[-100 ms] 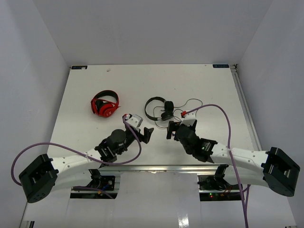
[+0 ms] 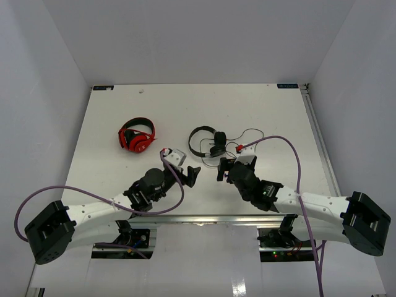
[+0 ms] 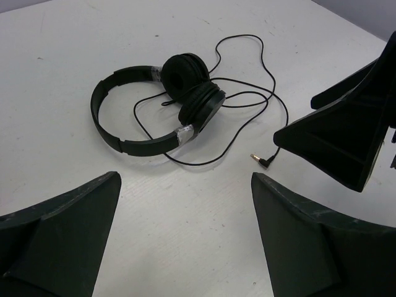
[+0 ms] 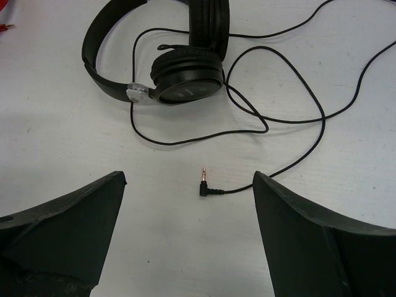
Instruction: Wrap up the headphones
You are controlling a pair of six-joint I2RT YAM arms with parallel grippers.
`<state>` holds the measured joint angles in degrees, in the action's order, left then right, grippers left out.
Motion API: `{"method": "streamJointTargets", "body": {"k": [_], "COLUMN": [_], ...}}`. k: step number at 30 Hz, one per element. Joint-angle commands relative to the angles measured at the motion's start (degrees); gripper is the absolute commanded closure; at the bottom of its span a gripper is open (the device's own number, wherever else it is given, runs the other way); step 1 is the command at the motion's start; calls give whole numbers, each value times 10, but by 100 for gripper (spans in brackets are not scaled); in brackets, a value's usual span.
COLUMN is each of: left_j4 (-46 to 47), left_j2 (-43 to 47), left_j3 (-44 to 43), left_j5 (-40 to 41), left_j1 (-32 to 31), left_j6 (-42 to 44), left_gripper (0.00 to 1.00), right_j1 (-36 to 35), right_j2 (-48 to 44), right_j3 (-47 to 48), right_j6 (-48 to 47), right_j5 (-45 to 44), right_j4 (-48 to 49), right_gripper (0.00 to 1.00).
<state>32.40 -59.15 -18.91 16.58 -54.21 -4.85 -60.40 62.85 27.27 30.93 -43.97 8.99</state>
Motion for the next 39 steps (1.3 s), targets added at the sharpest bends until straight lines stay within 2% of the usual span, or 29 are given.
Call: {"method": "streamJointTargets", "body": {"k": [1,3,7,10,13,17,26,31,39], "left_j4": [-100,-179,-250,-308,-353,-387,-403,-444,-479], "left_j2": [-34,-67,-144,-206,-264,-324,-417,-473,-515], "left_j3": [-95,-147,-247,-322,-385,-424,-490,-516,-547], "left_j5": [89,69,58,24,-7,-7,-66,-48,-22], "left_j1": [9,39,61,88,118,146,164,165,167], "left_j6": [-110,-143,-160,-160,-155,-135,-115,-140,-163], "left_gripper": [2,4,4,10,21,40,42,41,40], "right_j1": [-1,-1,-1,-1,-1,-1,0,0,-1], "right_j2": [-5,-4,-8,-25,-46,-95,-162,-168,-172], "right_j3": [33,41,40,37,32,18,-7,-10,-11], "right_j6": [18,36,59,52,51,52,46,43,40], "right_j5": [-39,-53,-56,-64,-82,-81,-74,-71,-69], "right_j4": [-22,-49,-66,-68,-72,-72,-60,-56,-56], "right_gripper": [10,10,10,9,9,9,8,8,8]}}
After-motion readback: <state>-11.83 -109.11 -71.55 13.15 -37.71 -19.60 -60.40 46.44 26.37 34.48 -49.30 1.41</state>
